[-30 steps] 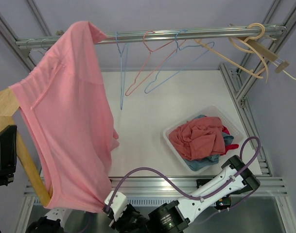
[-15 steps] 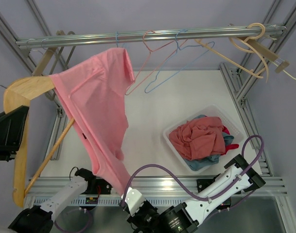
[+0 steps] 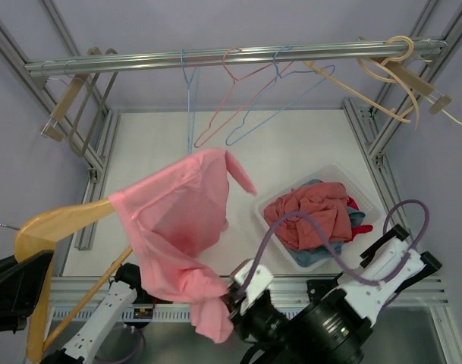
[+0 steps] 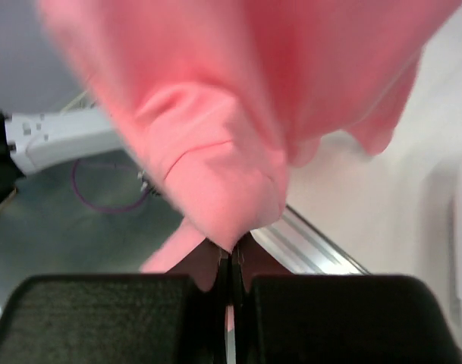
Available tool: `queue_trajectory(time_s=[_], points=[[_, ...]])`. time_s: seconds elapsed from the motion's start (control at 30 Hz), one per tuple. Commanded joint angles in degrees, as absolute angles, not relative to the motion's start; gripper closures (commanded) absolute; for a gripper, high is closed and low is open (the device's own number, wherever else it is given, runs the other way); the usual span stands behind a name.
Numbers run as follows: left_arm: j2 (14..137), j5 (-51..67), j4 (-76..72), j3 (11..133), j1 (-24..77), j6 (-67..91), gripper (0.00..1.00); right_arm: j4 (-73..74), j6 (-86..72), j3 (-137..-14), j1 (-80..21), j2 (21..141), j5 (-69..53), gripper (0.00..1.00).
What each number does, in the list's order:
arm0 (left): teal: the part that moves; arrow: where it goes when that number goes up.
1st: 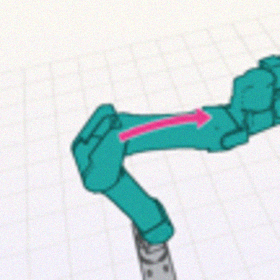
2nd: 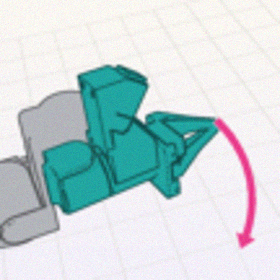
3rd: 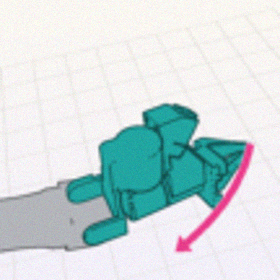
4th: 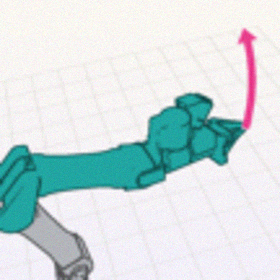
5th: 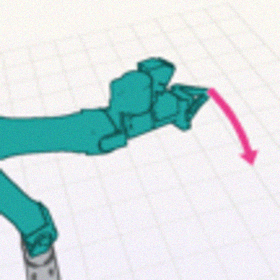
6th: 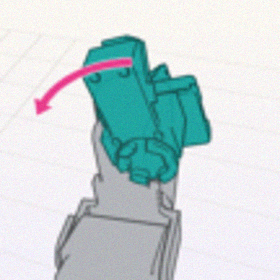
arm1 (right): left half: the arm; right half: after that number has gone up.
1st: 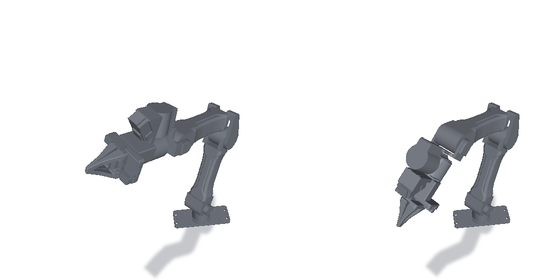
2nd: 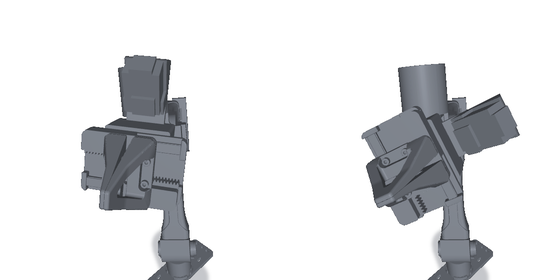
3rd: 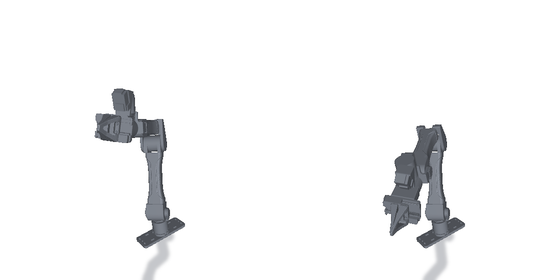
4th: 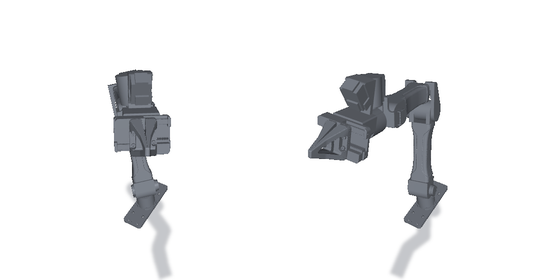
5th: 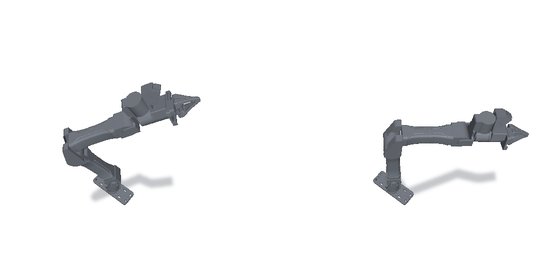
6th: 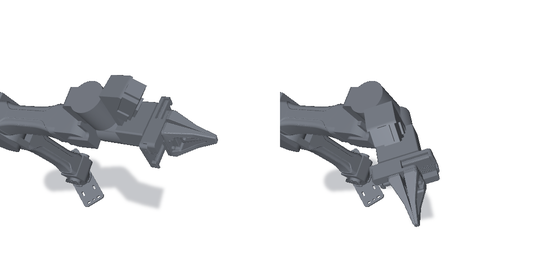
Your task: Remove the t-shirt from the hanger
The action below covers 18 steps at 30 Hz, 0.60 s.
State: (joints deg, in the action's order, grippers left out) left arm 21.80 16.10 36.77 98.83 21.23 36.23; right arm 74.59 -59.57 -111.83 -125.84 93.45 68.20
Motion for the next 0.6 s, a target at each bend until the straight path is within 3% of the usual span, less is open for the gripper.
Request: queue_trajectory(time_s=[0.0, 0.13, 0.17, 0.27, 0.37, 0.57], points=[[20.57, 21.53, 29.53, 96.51, 20.13, 38.85, 1.0, 91.95, -63.12, -108.56, -123.16, 80.99, 81.2, 1.0], [18.55, 23.38, 29.53, 93.35, 19.69, 39.64, 1.0, 61.44, -34.53, -93.73, -116.56, 65.78, 78.6, 1.0], [18.11, 23.64, 29.62, 91.69, 19.6, 39.81, 1.0, 41.25, -18.62, -84.29, -115.24, 62.09, 76.05, 1.0], [15.56, 22.42, 29.53, 87.65, 19.42, 40.25, 1.0, 13.2, -3.47, -67.66, -109.09, 43.48, 59.11, 0.99], [14.33, 22.06, 29.53, 85.25, 19.42, 40.69, 1.0, 9.22, -1.5, -63.63, -104.16, 40.69, 49.24, 0.95], [13.19, 22.15, 26.63, 78.84, 19.25, 42.01, 1.0, 16.8, -2.72, -68.3, -94.85, 52.55, 42.21, 0.95]])
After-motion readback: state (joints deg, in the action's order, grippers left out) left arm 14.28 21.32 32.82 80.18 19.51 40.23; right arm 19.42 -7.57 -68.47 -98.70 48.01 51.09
